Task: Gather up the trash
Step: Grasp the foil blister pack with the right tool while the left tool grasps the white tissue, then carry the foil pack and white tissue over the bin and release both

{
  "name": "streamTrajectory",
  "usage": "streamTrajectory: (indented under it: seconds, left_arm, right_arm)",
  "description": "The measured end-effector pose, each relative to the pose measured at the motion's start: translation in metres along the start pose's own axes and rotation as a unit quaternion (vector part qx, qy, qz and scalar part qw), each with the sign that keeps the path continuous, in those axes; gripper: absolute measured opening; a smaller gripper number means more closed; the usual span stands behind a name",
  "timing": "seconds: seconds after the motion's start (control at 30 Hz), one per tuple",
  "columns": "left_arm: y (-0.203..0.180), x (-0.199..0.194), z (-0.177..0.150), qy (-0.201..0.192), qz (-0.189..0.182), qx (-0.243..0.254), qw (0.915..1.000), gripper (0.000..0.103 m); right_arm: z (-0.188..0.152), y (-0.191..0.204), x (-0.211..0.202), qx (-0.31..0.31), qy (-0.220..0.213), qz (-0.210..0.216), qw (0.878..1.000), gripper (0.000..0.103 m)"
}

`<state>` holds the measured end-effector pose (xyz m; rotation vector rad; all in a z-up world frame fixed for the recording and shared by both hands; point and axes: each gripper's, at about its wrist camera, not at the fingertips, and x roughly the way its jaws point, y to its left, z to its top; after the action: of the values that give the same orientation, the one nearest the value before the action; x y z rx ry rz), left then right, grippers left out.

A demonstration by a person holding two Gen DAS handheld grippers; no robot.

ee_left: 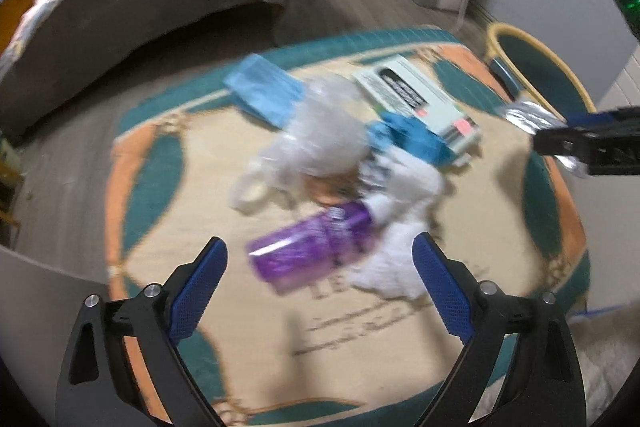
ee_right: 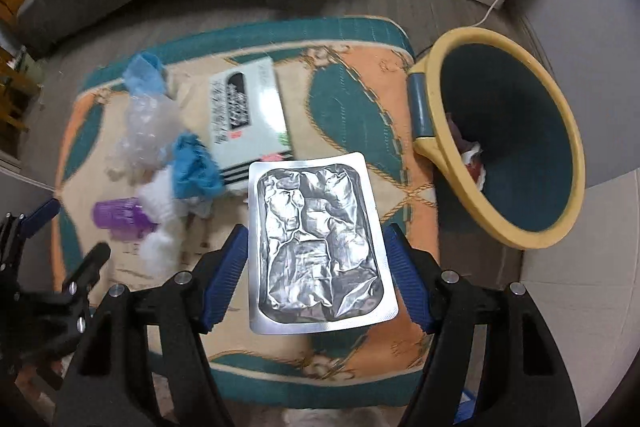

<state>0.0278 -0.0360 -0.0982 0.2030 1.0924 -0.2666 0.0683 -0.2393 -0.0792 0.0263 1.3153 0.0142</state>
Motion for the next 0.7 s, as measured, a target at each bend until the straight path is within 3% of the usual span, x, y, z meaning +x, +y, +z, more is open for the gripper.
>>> streamTrajectory:
  seconds: [0.13,0.23,0.43,0.53,0.7]
  left_arm:
    - [-0.023,0.017,-0.001,0.029,-0.039,0.02,0.9986,0.064]
    - [-0.039,0.029,-0.005,0.05,-0.052,0.042,0.9965,0.054]
    - [-0.052,0.043,-0.007,0.062,-0.037,0.066,0.9952,0.052]
    - [-0.054,0.047,-0.006,0.065,-0.04,0.063,0.9951,0.052]
    - [-0.056,0.053,-0.004,0.071,-0.043,0.068,0.9942,0.052]
  right_arm:
    - [-0.002,0.005,0.024,-0.017,0.033,-0.018,0.999,0.068]
    - [-0.005,-0.002,0.041,-0.013,0.061,-0.029,0.998,0.068]
    - [-0.007,-0.009,0.067,0.007,0.098,-0.014,0.995,0.07]
    - [-0.007,-0.008,0.073,0.001,0.1,-0.016,0.995,0.078]
    - [-0.005,-0.009,0.083,0.003,0.102,-0.018,0.995,0.08]
